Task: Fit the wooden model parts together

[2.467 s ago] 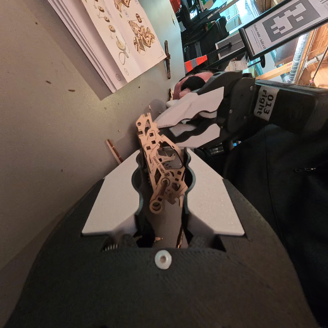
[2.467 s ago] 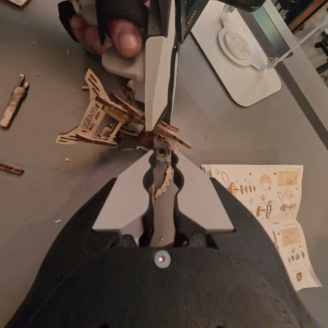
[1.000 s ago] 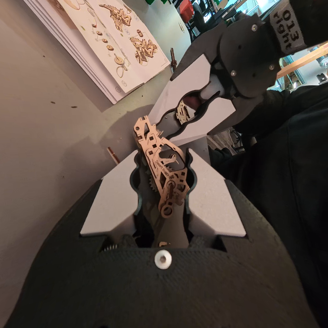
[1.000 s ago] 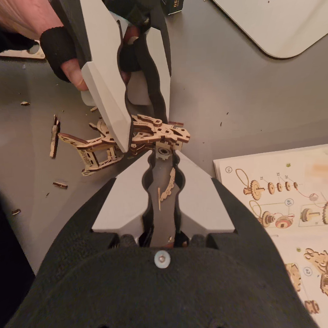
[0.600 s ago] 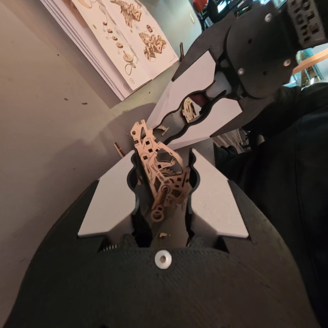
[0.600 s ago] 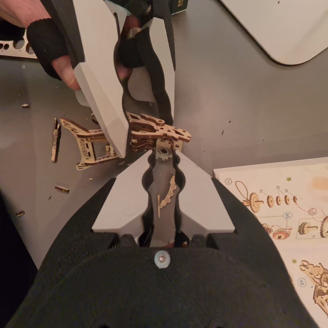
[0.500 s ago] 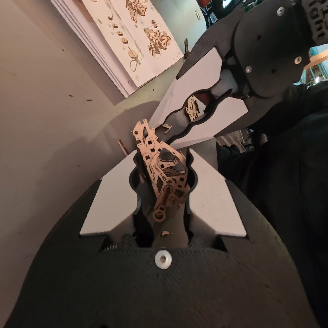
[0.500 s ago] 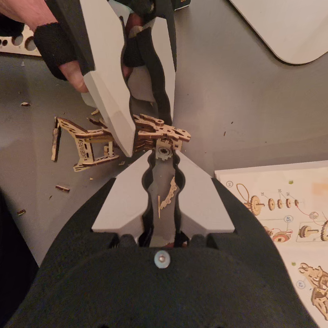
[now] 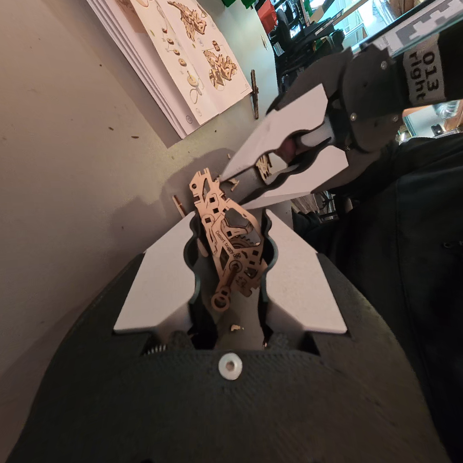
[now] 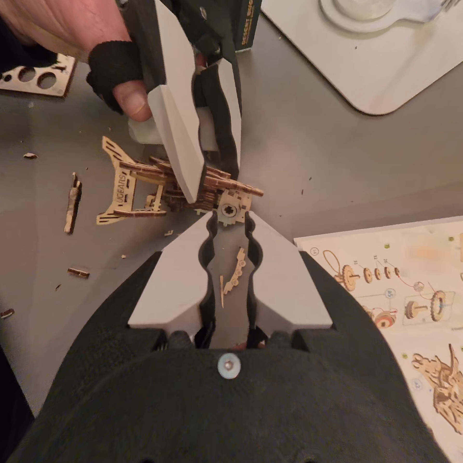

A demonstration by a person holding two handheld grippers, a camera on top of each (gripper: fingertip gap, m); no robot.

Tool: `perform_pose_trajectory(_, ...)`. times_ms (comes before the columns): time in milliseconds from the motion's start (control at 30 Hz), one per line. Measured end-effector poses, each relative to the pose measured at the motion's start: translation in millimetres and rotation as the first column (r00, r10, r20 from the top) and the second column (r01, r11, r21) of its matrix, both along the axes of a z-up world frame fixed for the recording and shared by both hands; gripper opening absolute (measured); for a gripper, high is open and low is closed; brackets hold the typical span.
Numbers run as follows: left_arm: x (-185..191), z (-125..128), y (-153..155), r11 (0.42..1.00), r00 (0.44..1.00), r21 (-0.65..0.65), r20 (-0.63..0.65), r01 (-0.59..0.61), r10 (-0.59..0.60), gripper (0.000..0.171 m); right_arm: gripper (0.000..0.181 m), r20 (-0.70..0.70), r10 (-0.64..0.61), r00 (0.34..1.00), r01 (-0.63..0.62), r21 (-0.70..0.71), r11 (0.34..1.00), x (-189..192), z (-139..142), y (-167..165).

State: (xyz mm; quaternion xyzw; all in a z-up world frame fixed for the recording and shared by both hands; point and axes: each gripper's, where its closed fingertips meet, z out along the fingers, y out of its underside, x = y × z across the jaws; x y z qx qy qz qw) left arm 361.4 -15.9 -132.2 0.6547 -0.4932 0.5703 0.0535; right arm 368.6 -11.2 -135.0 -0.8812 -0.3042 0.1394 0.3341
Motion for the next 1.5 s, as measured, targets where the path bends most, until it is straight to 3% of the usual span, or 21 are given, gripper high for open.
perform_pose_trajectory(300,-0.6,0.3,2.8,0.998,1.000,-0.060,-0.011,-0.001,0.000,0.045,0.001,-0.002,0.012,1.000,-0.012,0.064,0.998,-4.5,-2.3,7.5)
perform_pose_trajectory(700,-1.2,0.0,3.1,0.998,1.000,-0.064,-0.015,0.005,-0.006,0.044,0.000,-0.019,0.014,1.000,-0.013,0.046,0.999,-5.4,-1.7,11.0)
perform_pose_trajectory(867,-1.2,-0.8,0.5,0.999,0.999,-0.027,-0.026,-0.035,0.034,0.044,0.000,-0.008,0.015,1.000,-0.014,0.098,0.995,-5.7,-1.2,8.8)
perform_pose_trajectory(1100,-2.3,0.2,7.0,0.982,0.990,-0.128,-0.039,-0.137,0.133,0.042,0.000,0.075,0.042,0.996,-0.055,0.174,0.983,-8.6,-1.7,13.1)
perform_pose_trajectory(1300,-5.1,-2.4,18.4,0.964,0.985,-0.208,-0.087,-0.167,0.151,0.040,0.000,0.026,0.076,0.997,-0.078,0.102,0.992,-12.6,-3.7,21.5)
perform_pose_trajectory(1500,-6.9,-3.6,21.4,0.974,0.984,-0.150,-0.075,-0.172,0.162,0.043,0.000,-0.048,0.085,0.995,-0.082,0.058,0.995,-13.2,-3.7,24.7)
